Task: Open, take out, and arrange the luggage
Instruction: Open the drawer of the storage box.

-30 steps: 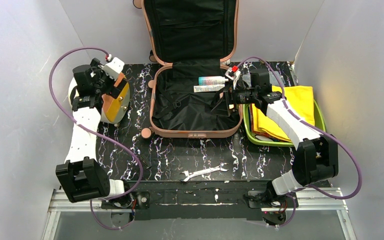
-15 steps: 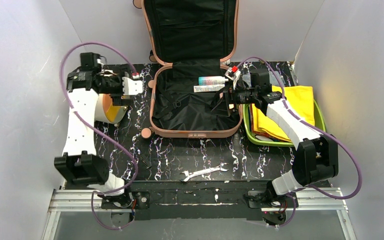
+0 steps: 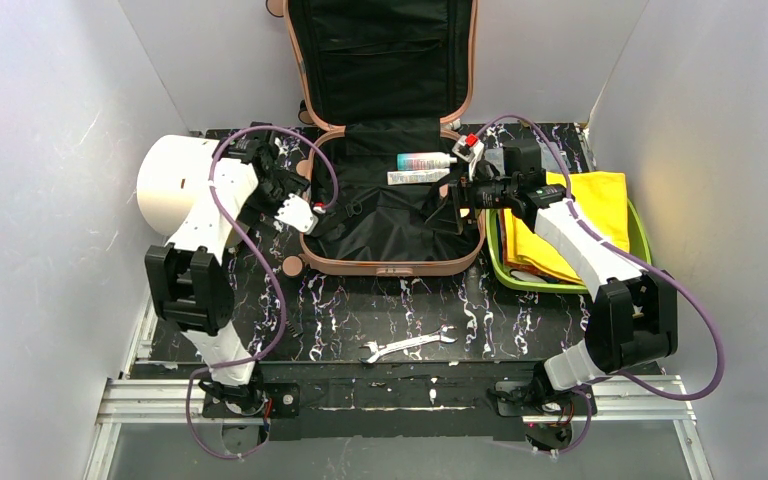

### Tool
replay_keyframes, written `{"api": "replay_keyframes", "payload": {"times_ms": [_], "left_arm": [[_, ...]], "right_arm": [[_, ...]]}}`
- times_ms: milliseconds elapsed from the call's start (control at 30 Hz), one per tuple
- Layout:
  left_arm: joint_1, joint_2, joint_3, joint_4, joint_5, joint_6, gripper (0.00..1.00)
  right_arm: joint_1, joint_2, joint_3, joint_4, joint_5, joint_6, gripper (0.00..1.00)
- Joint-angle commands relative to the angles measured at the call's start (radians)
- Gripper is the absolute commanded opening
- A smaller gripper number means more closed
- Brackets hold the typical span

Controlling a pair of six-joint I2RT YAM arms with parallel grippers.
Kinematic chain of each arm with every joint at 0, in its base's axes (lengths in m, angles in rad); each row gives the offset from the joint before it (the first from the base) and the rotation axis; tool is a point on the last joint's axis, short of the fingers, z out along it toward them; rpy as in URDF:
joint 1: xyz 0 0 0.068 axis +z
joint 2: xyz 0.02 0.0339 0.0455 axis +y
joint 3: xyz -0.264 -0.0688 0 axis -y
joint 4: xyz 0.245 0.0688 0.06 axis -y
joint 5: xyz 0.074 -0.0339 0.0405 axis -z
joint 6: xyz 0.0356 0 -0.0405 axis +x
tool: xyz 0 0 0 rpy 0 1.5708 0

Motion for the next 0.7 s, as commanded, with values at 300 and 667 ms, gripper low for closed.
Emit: {"api": "replay_keyframes", "payload": {"times_ms": [300, 667], "left_arm": [[-0.004, 0.225, 0.17, 0.027, -0.322, 0.065, 0.92], [-0.004, 0.245, 0.172, 0.01, -0.397, 0.06, 0.74]], "right_arm": [[-0.004, -0.018, -0.016, 0.024, -0.017, -0.008, 0.98], [-0.004, -0.015, -0.017, 0.036, -0.033, 0.0, 0.98]]}}
